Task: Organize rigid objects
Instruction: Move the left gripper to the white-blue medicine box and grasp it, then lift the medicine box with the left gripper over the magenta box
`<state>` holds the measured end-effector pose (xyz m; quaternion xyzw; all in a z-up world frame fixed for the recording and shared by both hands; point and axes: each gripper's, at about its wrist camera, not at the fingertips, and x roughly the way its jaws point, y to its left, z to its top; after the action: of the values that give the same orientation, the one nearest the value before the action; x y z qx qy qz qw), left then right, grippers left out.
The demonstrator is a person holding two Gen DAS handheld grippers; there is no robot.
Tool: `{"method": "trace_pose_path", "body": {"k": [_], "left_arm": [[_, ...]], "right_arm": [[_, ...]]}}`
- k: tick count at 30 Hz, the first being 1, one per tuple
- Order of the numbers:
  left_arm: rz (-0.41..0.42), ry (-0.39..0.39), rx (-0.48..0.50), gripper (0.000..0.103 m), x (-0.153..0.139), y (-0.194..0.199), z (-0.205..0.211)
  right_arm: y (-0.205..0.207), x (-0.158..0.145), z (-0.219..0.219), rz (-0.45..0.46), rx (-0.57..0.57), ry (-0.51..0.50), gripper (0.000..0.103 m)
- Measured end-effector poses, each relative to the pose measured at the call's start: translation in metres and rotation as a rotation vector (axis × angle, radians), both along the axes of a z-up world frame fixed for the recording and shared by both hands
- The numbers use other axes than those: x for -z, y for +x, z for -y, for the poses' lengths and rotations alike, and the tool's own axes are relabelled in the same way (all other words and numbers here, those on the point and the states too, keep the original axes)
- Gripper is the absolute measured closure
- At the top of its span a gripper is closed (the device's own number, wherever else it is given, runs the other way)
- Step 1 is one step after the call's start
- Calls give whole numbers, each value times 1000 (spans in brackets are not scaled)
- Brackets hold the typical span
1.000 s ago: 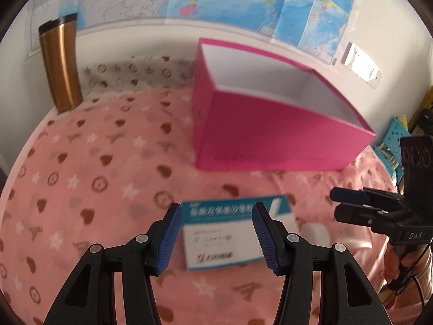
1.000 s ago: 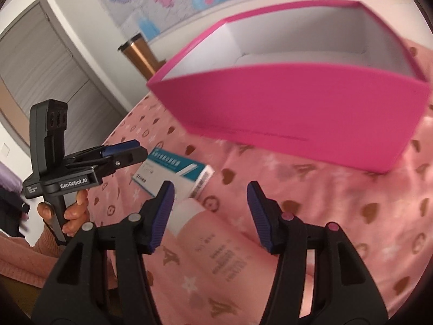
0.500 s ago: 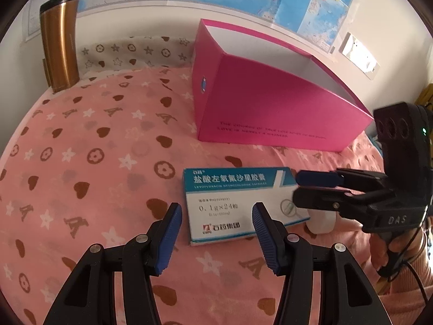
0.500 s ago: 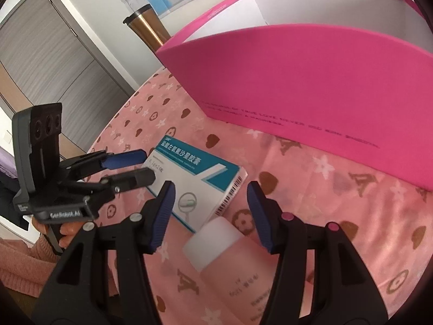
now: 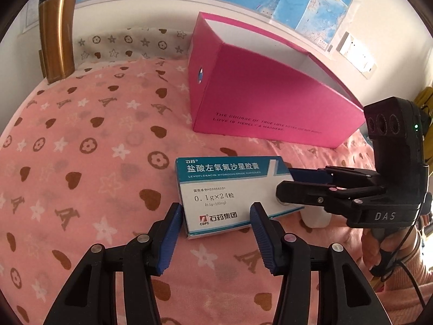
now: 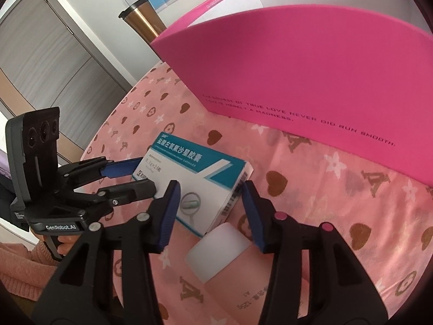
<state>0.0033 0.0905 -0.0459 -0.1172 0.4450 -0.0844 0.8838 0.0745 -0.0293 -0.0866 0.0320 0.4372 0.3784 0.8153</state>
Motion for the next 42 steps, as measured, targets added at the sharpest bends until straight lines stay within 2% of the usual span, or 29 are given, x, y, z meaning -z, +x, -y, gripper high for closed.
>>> {"method": "trace_pose_path", "body": {"k": [17,26,33,42], "left_arm": [[118,14,28,51,-40,-3,14],[143,21,68,51,-50,-1,30],[117,37,94,51,-43,2,38],[3,15,30,51,-8,22,22]], "right_arm": [[-16,-37,20,98,16,37,53],[-20,-49,37,134,54,48,53],[-14,-50,40,111,65,45,53],[15,-25,19,41,53,19,53]]}}
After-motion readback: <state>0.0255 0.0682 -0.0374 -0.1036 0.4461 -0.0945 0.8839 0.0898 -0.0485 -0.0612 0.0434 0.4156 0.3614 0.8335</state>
